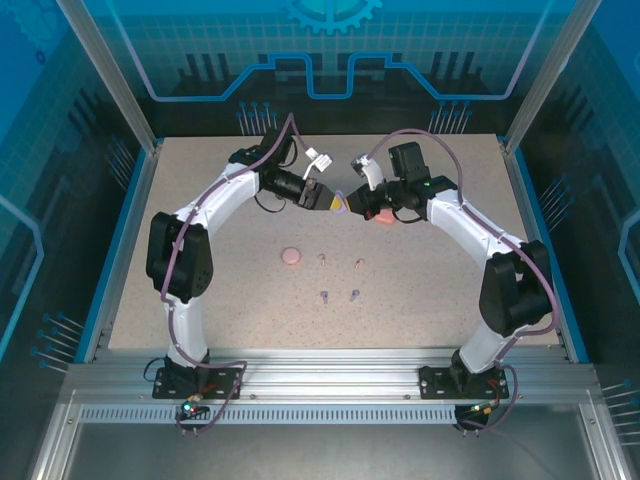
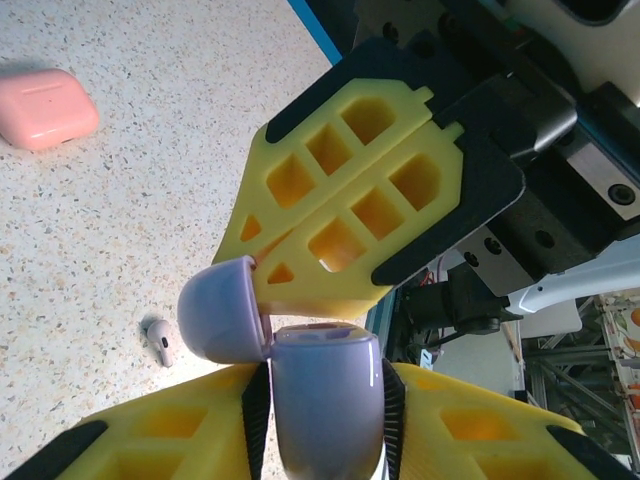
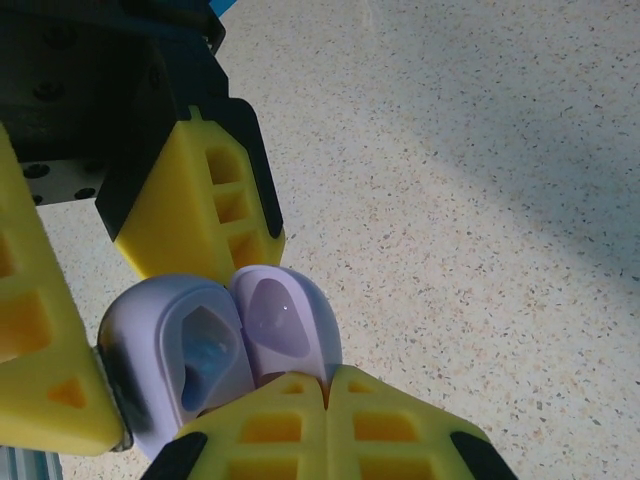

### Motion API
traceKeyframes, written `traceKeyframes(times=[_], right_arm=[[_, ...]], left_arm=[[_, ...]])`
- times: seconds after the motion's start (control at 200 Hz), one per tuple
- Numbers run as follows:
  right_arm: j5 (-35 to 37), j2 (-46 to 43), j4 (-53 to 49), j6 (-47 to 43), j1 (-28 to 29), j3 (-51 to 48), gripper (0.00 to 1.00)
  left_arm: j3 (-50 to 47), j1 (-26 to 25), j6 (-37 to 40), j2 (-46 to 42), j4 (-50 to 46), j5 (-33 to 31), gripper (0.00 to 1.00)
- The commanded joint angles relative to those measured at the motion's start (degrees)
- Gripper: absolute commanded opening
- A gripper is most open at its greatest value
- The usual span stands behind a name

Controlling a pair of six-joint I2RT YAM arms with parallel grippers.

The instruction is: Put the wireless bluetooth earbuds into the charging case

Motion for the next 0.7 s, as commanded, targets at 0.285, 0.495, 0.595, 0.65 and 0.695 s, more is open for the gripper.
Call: traceKeyframes(times=[0.285,0.495,0.595,0.65,0.695], right_arm=[[-2.1,-0.5,0.5,0.7,-0.8,1.8,0.0],[-2.2,-0.6,0.4,0.8,-0.7,2.0,0.0],[-2.2,-0.5,0.4,0.8,-0.6,2.1,0.0],[-2.1,-0.5,0.4,0.8,-0.6,2.1,0.0],[-2.2,-0.5,0.2,0.8,-0.5,2.1,0.0]], left_arm=[[0.4,-0.3,0.2,1.7,0.2,2.1,0.33],[1.1,-0.4,0.2,2.0,0.2,2.2,0.31],[1.2,-0.4,0.4,2.0,0.0,2.2,0.31],[1.3,-0.4,0.4,2.2,0.0,2.2,0.32],[1.4,-0.4,0.4,2.2,0.0,2.2,0.34]])
